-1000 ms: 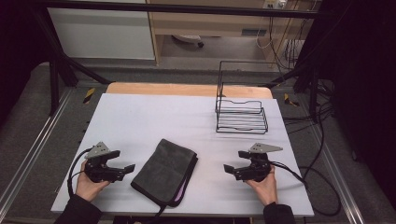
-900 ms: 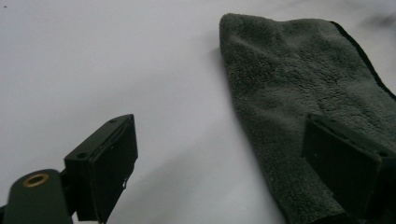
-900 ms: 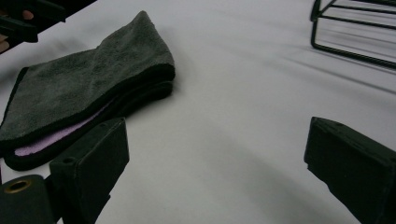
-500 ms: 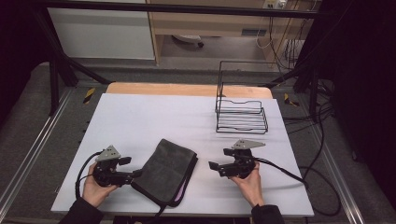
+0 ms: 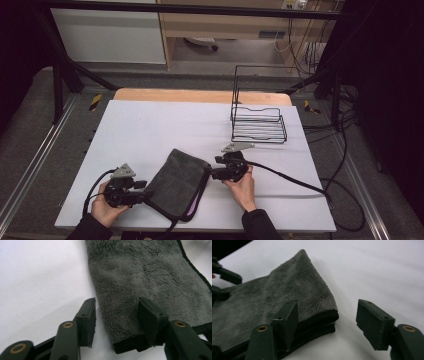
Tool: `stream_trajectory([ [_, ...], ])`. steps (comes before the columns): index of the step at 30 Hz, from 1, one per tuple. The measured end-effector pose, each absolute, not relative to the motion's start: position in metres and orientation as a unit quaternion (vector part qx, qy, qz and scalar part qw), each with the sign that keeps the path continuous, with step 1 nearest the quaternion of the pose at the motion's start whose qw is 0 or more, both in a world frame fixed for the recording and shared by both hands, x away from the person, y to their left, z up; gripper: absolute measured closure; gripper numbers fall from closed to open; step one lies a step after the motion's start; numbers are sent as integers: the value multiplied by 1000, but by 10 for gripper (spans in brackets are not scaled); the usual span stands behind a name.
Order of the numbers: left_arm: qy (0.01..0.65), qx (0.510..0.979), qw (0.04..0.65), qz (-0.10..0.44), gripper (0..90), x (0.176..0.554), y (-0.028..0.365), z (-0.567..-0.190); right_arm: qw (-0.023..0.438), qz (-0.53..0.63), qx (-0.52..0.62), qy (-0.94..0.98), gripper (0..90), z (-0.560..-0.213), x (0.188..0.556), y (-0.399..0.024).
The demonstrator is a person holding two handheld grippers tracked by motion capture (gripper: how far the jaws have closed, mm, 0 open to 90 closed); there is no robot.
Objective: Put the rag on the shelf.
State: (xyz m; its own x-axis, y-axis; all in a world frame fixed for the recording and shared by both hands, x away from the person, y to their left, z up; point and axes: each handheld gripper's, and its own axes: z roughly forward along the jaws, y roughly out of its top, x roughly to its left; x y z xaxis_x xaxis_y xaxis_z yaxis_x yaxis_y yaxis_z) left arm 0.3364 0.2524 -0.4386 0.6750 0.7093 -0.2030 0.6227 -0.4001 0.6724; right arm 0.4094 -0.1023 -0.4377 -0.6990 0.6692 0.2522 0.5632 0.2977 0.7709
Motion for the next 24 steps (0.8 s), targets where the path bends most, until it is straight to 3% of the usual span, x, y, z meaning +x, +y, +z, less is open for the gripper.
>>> stream_trajectory([
  [15, 422, 831, 361, 21, 674, 337, 249, -440, 16, 428, 400, 810, 586, -457, 416, -87],
  [19, 423, 830, 363, 16, 757, 337, 249, -439, 1, 429, 405, 807, 737, -455, 415, -88],
  [24, 428, 825, 369, 15, 804, 335, 248, -438, 6, 437, 406, 802, 774, -450, 414, -89],
])
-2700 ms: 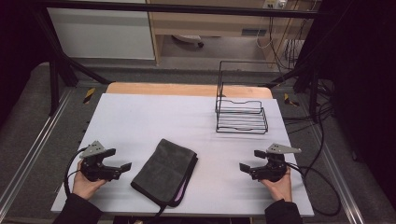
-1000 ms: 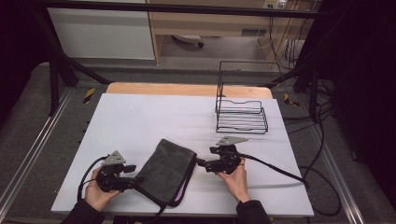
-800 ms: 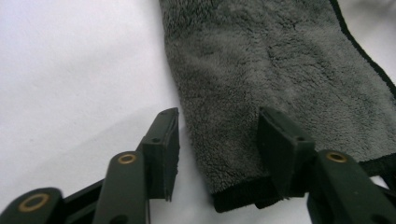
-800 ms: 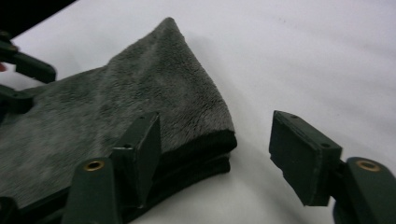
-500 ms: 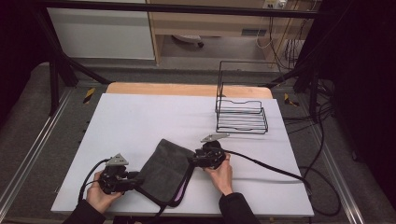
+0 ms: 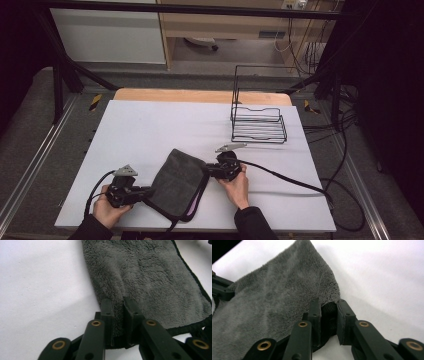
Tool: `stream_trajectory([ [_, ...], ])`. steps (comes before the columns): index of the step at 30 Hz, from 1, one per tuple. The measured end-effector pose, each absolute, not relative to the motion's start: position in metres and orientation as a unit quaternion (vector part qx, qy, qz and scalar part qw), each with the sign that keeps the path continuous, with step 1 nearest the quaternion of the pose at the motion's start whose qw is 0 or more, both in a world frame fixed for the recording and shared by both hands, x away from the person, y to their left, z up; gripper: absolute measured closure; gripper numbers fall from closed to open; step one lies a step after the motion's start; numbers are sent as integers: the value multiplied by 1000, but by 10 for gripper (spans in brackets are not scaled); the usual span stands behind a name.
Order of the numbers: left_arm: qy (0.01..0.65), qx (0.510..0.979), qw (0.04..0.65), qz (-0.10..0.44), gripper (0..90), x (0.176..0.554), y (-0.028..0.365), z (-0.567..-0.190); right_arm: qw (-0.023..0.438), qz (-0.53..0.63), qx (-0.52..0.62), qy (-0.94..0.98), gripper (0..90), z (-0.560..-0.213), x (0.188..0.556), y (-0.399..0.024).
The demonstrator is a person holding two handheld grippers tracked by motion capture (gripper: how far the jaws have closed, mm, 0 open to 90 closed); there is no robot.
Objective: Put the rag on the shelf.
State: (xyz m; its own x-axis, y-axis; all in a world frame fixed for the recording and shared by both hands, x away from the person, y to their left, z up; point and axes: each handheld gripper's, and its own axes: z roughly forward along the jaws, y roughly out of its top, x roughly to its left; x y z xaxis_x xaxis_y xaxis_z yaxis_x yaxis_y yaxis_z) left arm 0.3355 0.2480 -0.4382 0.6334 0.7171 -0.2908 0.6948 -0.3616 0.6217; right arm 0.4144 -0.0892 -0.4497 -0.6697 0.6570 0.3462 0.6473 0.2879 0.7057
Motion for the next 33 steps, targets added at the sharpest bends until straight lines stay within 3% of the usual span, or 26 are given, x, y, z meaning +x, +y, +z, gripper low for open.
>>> stream_trajectory([
  [9, 438, 808, 393, 7, 820, 331, 234, -436, 33, 443, 395, 804, 779, -427, 428, -91],
  [23, 437, 804, 402, 25, 810, 315, 206, -437, 75, 428, 370, 821, 764, -434, 454, -75],
  [28, 436, 810, 391, 37, 785, 316, 208, -438, 88, 417, 374, 823, 666, -439, 454, -74],
  [32, 433, 814, 386, 38, 781, 316, 210, -438, 98, 435, 372, 814, 417, -427, 441, -83],
  [33, 433, 814, 385, 39, 781, 316, 210, -438, 98, 435, 372, 814, 417, -427, 441, -83],
])
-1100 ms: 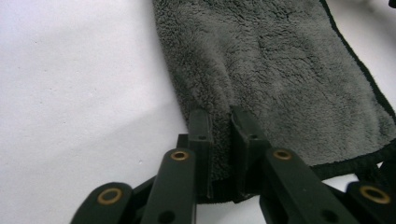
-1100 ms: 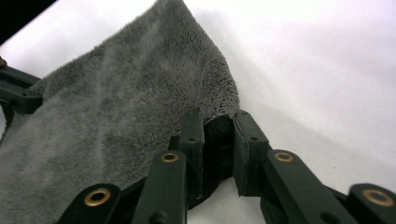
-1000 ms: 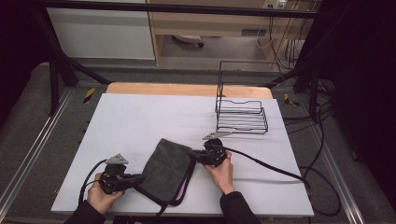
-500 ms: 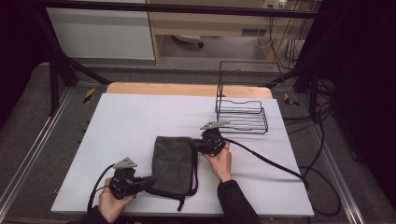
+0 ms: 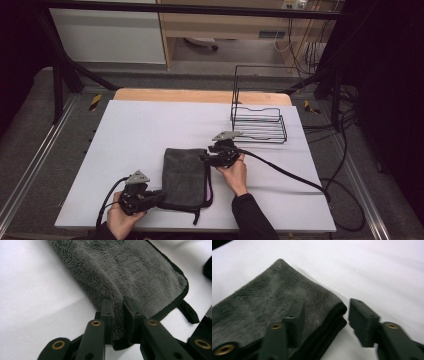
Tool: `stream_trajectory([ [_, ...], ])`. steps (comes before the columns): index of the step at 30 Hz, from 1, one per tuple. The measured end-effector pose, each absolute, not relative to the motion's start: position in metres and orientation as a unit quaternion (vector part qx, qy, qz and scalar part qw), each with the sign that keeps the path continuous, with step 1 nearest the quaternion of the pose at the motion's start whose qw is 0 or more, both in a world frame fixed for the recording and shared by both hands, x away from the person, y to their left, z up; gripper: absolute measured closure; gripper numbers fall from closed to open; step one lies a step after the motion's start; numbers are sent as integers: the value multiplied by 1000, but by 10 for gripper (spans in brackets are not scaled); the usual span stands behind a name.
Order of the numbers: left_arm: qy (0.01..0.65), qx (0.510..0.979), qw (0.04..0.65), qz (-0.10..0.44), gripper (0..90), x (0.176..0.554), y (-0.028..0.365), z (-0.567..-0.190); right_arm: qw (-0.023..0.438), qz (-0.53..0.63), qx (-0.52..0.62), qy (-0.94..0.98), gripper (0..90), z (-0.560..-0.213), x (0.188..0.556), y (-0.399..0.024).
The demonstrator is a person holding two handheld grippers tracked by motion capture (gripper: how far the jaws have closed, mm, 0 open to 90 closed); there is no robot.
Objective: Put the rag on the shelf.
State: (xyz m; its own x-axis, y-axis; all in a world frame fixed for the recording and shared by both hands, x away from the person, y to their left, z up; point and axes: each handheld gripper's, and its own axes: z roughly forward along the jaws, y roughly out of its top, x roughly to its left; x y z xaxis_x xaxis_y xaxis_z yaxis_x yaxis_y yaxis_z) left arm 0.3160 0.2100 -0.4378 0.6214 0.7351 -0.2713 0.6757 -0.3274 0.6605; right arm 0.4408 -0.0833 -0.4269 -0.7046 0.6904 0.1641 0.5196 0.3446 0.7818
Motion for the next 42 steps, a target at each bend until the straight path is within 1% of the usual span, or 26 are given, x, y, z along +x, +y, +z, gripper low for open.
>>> stream_trajectory([
  [2, 430, 815, 386, 40, 742, 316, 210, -437, 90, 442, 367, 813, 360, -422, 425, -93],
  [3, 428, 816, 386, 43, 742, 316, 211, -437, 90, 442, 367, 813, 360, -422, 425, -93],
  [4, 424, 818, 386, 49, 652, 317, 212, -436, 83, 442, 366, 815, 327, -423, 411, -99],
  [6, 419, 819, 387, 65, 570, 318, 215, -433, 83, 435, 357, 823, 297, -426, 397, -102],
  [7, 417, 818, 390, 73, 570, 319, 217, -431, 83, 435, 357, 823, 297, -426, 397, -102],
  [8, 416, 817, 393, 76, 535, 321, 219, -429, 78, 434, 356, 824, 284, -428, 391, -103],
  [10, 416, 814, 399, 80, 452, 325, 223, -425, 70, 430, 358, 826, 255, -432, 379, -103],
  [11, 414, 812, 403, 84, 378, 327, 225, -423, 65, 427, 353, 830, 235, -437, 370, -101],
  [13, 415, 808, 408, 88, 325, 333, 230, -419, 49, 426, 356, 830, 236, -442, 364, -98],
  [15, 419, 803, 413, 97, 293, 338, 235, -415, 38, 419, 364, 831, 239, -446, 359, -96],
  [17, 425, 797, 416, 108, 265, 343, 240, -409, 40, 412, 367, 833, 249, -451, 357, -94],
  [20, 435, 784, 426, 118, 262, 349, 247, -406, 37, 409, 372, 832, 255, -455, 354, -93],
  [21, 437, 782, 428, 118, 261, 350, 248, -407, 43, 411, 370, 832, 264, -455, 353, -92],
  [23, 440, 783, 423, 117, 259, 351, 251, -412, 37, 414, 375, 829, 312, -455, 351, -92],
  [24, 442, 784, 420, 116, 252, 351, 252, -415, 20, 422, 379, 823, 339, -456, 349, -90],
  [26, 447, 785, 414, 113, 255, 350, 254, -421, 20, 426, 384, 819, 348, -456, 345, -87],
  [28, 451, 788, 402, 113, 255, 350, 256, -426, 18, 424, 384, 820, 384, -456, 343, -85],
  [30, 452, 788, 402, 115, 258, 350, 256, -427, 16, 424, 384, 820, 392, -456, 342, -83],
  [31, 453, 788, 401, 116, 264, 350, 258, -427, 21, 421, 382, 823, 411, -455, 340, -78],
  [35, 455, 781, 410, 119, 278, 349, 260, -426, 31, 420, 383, 822, 428, -456, 336, -73],
  [36, 455, 783, 408, 119, 279, 349, 261, -426, 38, 418, 385, 822, 462, -456, 334, -71],
  [37, 456, 782, 408, 119, 279, 350, 260, -427, 38, 418, 385, 822, 462, -456, 334, -71],
  [39, 456, 784, 405, 118, 279, 350, 260, -427, 40, 415, 388, 822, 526, -456, 332, -69],
  [40, 455, 785, 404, 116, 282, 350, 260, -427, 33, 415, 391, 821, 610, -455, 331, -68],
  [41, 454, 785, 405, 113, 282, 350, 259, -427, 33, 415, 391, 821, 610, -455, 331, -68],
  [42, 453, 786, 406, 111, 295, 349, 259, -427, 28, 415, 395, 819, 642, -456, 331, -67],
])
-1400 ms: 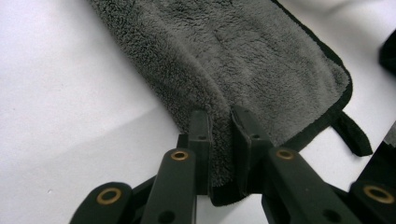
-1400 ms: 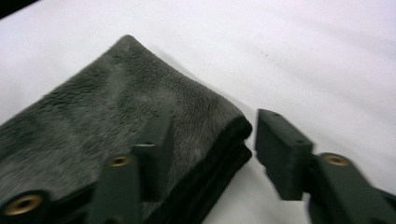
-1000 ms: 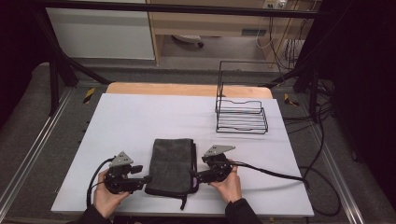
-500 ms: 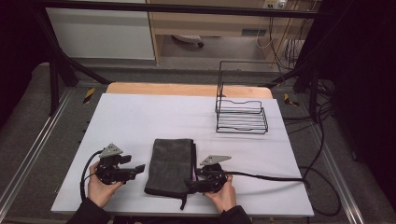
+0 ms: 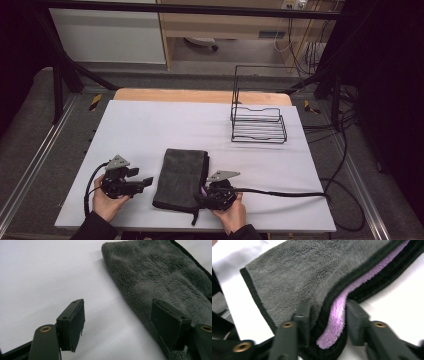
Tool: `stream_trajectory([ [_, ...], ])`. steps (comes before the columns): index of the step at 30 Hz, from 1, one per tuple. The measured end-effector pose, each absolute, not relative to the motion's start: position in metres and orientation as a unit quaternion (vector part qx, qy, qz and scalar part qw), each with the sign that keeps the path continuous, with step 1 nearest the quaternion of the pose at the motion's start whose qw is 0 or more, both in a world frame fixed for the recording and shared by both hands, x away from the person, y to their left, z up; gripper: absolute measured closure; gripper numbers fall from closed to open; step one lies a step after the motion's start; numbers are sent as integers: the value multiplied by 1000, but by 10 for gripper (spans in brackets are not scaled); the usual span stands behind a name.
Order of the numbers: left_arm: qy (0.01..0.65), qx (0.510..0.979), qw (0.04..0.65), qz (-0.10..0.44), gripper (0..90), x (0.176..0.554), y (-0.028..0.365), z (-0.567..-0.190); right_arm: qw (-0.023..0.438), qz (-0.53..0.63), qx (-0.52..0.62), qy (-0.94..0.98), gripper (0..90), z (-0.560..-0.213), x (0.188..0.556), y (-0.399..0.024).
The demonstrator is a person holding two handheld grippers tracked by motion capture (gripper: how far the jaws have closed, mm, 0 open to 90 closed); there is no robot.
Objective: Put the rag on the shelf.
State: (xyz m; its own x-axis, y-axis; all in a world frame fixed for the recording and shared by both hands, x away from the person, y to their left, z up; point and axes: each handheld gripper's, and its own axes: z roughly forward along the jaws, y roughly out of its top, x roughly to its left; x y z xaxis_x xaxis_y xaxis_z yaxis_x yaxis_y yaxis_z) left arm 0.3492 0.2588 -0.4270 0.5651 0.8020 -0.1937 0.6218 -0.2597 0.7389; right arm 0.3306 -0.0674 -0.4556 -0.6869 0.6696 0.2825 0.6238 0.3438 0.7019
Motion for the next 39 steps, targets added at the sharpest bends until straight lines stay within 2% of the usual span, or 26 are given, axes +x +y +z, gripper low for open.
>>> stream_trajectory([
  [1, 451, 786, 409, 110, 317, 349, 258, -427, 22, 416, 395, 819, 706, -455, 332, -68],
  [7, 440, 790, 415, 102, 325, 345, 255, -426, 13, 407, 386, 828, 799, -447, 338, -75],
  [11, 436, 790, 419, 100, 316, 343, 253, -425, 2, 412, 386, 825, 799, -446, 341, -82],
  [15, 435, 791, 418, 99, 302, 344, 251, -424, 8, 412, 377, 829, 754, -450, 341, -82],
  [16, 434, 792, 419, 99, 288, 345, 252, -423, 10, 413, 372, 831, 600, -450, 341, -82],
  [17, 435, 790, 421, 100, 288, 347, 252, -423, 10, 413, 372, 831, 600, -450, 341, -82],
  [18, 434, 790, 422, 97, 252, 349, 253, -421, 22, 419, 362, 832, 500, -449, 341, -83],
  [19, 434, 790, 424, 95, 236, 352, 253, -420, 28, 422, 358, 833, 455, -448, 341, -84],
  [20, 434, 789, 423, 96, 236, 355, 253, -418, 28, 422, 358, 833, 455, -448, 341, -84],
  [25, 434, 793, 414, 104, 165, 369, 250, -415, 46, 449, 342, 824, 274, -439, 345, -96],
  [26, 434, 794, 413, 103, 165, 373, 248, -414, 46, 449, 342, 824, 274, -439, 345, -96],
  [27, 434, 794, 413, 103, 150, 376, 247, -414, 49, 457, 343, 819, 196, -437, 348, -103],
  [28, 434, 795, 411, 103, 150, 380, 245, -413, 49, 457, 343, 819, 196, -437, 348, -103],
  [29, 433, 795, 411, 106, 141, 384, 242, -413, 48, 465, 344, 814, 133, -435, 350, -111],
  [33, 435, 795, 408, 113, 137, 402, 232, -412, 51, 474, 351, 806, 68, -433, 353, -123],
  [39, 450, 785, 411, 111, 158, 425, 220, -417, 55, 475, 361, 801, 43, -434, 355, -133],
])
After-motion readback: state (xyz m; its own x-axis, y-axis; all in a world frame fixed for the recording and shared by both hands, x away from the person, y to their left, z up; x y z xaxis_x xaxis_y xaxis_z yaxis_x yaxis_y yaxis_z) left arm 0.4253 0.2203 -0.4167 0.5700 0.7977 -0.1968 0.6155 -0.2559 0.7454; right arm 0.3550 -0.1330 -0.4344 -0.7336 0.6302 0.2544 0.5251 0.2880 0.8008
